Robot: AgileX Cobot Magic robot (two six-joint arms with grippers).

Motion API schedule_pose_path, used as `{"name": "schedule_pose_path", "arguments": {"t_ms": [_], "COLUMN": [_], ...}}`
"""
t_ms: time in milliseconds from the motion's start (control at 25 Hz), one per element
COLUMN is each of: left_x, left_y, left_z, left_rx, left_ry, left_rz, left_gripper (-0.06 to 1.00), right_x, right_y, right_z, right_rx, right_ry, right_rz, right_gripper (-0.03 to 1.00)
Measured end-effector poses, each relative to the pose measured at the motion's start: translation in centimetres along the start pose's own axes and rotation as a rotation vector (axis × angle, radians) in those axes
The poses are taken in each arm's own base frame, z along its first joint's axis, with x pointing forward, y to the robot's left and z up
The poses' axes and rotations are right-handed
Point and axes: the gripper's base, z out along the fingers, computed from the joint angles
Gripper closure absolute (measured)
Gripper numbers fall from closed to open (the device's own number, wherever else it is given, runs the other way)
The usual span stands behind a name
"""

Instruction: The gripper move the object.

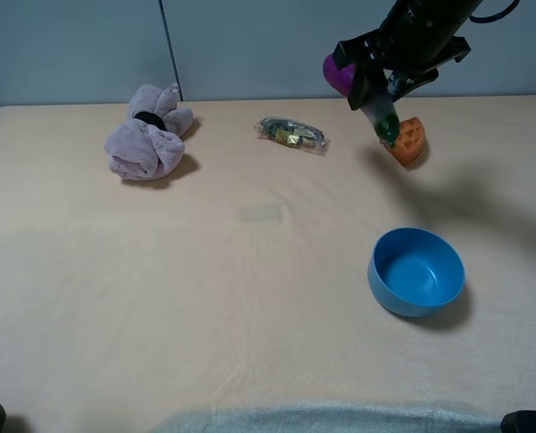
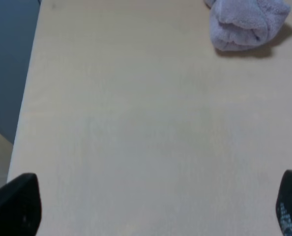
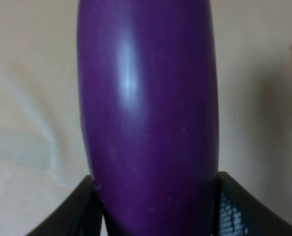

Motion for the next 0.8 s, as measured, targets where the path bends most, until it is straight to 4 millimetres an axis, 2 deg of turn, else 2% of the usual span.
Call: {"name": "schedule_pose_path", "arguments": {"t_ms": [320, 800], "left_x": [0.0, 0.0], "left_y": [0.0, 0.0], "left_z": [0.0, 0.0], "left_rx": [0.0, 0.0], "left_ry": [0.0, 0.0], "left_rz": [0.0, 0.0], "left_gripper": [-0.01, -0.01], "right_x": [-0.1, 0.2], "right_y": [-4.9, -10.4], "right_z": [-0.6, -1.5], "right_rx": [0.047, 0.105], "right_ry": [-0.014, -0.057], "right_rz": [0.081, 0.206], "right_gripper": [0.62, 0.62]}}
